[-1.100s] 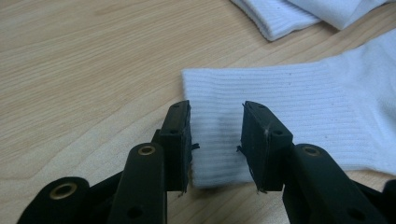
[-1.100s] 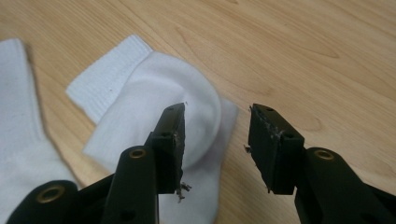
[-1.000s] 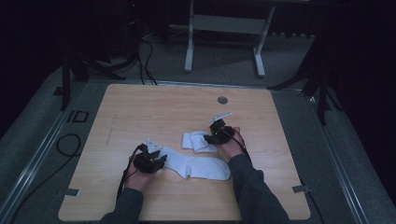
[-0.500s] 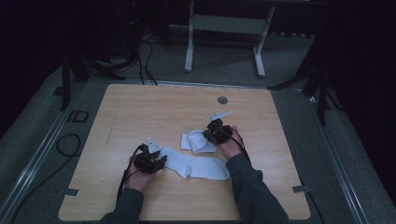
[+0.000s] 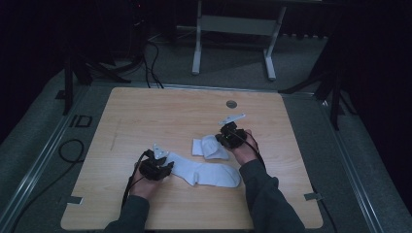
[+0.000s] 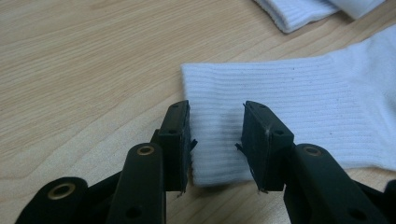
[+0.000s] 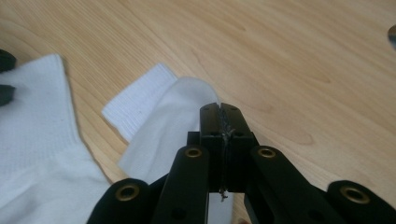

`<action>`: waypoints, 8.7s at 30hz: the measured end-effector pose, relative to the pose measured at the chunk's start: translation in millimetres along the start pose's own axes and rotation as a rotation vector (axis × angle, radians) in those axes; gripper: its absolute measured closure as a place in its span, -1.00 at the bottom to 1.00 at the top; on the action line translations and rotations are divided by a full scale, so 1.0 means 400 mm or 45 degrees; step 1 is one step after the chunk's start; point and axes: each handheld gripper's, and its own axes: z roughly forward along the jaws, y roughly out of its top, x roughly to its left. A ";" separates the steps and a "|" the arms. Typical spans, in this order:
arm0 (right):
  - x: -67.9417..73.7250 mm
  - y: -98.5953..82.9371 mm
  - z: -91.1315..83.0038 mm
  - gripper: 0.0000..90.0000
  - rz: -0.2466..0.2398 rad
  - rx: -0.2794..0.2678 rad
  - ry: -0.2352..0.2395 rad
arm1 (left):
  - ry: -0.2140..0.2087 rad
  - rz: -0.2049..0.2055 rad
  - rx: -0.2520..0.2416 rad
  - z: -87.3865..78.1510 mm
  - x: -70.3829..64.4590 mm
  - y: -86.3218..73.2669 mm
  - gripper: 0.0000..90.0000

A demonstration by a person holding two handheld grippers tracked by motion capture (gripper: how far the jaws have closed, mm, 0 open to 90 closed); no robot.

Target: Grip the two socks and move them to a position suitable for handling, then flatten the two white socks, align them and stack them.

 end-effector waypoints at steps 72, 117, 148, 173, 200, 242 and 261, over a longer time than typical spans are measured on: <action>-0.168 -0.120 -0.148 0.45 0.059 0.034 -0.175 | -0.021 -0.011 -0.052 -0.012 -0.005 0.000 0.37; 0.019 -0.024 0.137 0.23 -0.257 0.205 0.197 | 0.013 -0.115 -0.070 -0.034 0.050 -0.007 0.33; -0.052 0.007 -0.097 0.87 -0.128 -0.026 0.174 | 0.034 -0.091 -0.055 -0.034 0.047 -0.008 0.30; -0.006 0.032 -0.375 0.86 -0.242 -0.316 0.187 | 0.046 -0.095 -0.049 -0.034 0.046 -0.009 0.28; 0.092 -0.045 -0.314 0.86 -0.284 -0.235 0.276 | 0.047 -0.091 -0.044 -0.034 0.044 -0.009 0.28; 0.251 0.006 -0.013 0.85 -0.146 -0.064 0.328 | 0.046 -0.104 -0.050 -0.047 0.054 -0.017 0.58; 0.280 -0.010 0.075 0.85 -0.089 0.094 0.281 | 0.030 -0.053 0.002 -0.038 0.039 -0.018 0.97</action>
